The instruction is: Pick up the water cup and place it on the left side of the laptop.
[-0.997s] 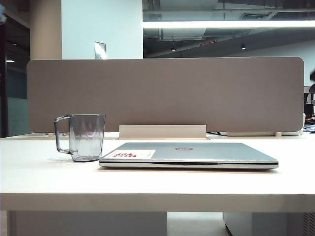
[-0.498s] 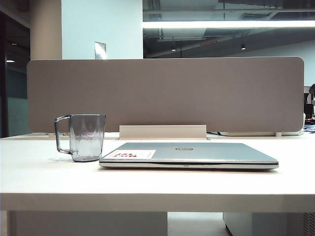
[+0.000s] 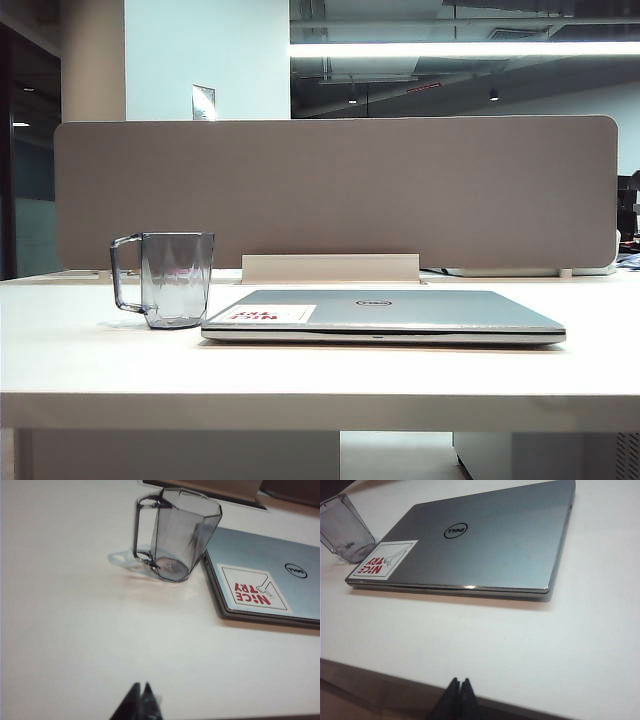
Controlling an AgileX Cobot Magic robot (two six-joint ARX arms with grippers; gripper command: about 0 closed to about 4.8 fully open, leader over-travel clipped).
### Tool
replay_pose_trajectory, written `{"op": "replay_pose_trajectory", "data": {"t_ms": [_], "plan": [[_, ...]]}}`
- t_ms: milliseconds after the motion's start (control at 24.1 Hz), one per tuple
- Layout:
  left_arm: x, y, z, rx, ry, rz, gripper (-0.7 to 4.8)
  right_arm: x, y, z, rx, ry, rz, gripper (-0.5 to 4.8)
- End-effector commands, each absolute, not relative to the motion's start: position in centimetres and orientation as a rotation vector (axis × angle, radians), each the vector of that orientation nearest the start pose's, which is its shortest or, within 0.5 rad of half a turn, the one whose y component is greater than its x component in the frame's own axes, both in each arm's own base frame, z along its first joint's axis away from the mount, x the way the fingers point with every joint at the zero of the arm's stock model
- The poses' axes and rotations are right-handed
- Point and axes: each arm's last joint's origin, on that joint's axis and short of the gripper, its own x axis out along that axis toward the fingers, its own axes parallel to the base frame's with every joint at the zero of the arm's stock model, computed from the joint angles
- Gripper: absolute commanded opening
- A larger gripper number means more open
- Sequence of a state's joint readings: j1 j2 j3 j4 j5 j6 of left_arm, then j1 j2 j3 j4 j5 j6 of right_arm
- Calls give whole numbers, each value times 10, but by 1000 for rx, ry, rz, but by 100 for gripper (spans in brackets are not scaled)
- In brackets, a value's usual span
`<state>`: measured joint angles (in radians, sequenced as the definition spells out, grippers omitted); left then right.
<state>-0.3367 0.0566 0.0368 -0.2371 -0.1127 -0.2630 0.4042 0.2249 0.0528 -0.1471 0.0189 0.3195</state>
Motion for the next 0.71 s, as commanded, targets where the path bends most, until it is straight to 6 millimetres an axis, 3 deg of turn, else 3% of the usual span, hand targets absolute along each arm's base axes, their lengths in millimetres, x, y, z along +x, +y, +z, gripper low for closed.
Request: {"op": "replay_pose_trajectory", "data": {"t_ms": [42, 706], "plan": [[92, -28, 150, -204, 277, -190, -6, 98, 42, 152, 245, 350, 332, -1], [91, -28, 148, -200, 293, -188, -6, 98, 41, 151, 238, 354, 323, -1]]}}
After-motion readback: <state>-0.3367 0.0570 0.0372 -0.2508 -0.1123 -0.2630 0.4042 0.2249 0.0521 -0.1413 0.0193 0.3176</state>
